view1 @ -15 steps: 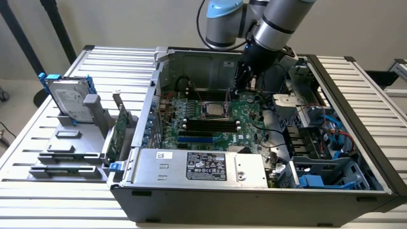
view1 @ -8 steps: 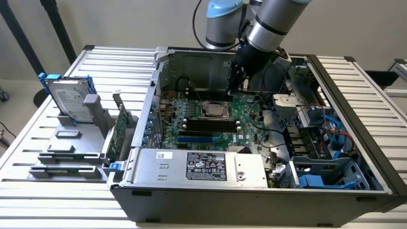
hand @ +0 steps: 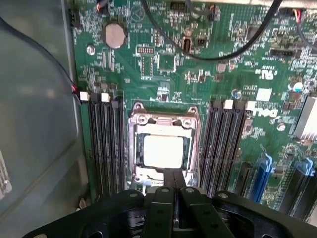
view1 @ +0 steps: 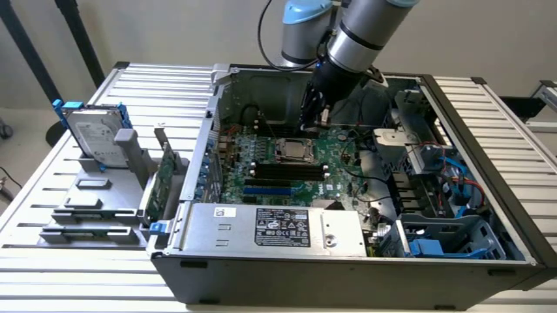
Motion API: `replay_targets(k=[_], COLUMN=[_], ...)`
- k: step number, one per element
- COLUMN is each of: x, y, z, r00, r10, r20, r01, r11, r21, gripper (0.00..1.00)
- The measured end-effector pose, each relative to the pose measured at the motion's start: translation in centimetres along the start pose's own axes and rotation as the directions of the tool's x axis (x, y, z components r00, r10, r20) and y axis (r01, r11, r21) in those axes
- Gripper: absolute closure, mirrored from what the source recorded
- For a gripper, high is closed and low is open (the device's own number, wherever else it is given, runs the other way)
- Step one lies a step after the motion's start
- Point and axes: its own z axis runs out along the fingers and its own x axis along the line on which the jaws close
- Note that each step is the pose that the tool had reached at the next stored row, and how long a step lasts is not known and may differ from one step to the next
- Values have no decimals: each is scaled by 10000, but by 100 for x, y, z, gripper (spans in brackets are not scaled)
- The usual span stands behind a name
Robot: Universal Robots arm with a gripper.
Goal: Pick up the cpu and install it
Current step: 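Close the cpu cover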
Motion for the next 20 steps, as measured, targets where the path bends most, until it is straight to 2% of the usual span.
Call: replay_targets(k=[4, 6, 11, 16, 20], x=[-4, -8, -23, -30, -33], y=[-81, -120, -191, -236, -275], z=[27, 42, 86, 149, 236], r00=[10000, 10000, 10000, 9998, 9997], r10=[7, 9, 19, 58, 114], r20=[-13, -19, -69, -166, -196], r01=[-7, -9, -18, -55, -110], r11=[9998, 9997, 9997, 9997, 9997], r21=[173, 227, 236, 231, 226], gripper=[89, 89, 89, 89, 89])
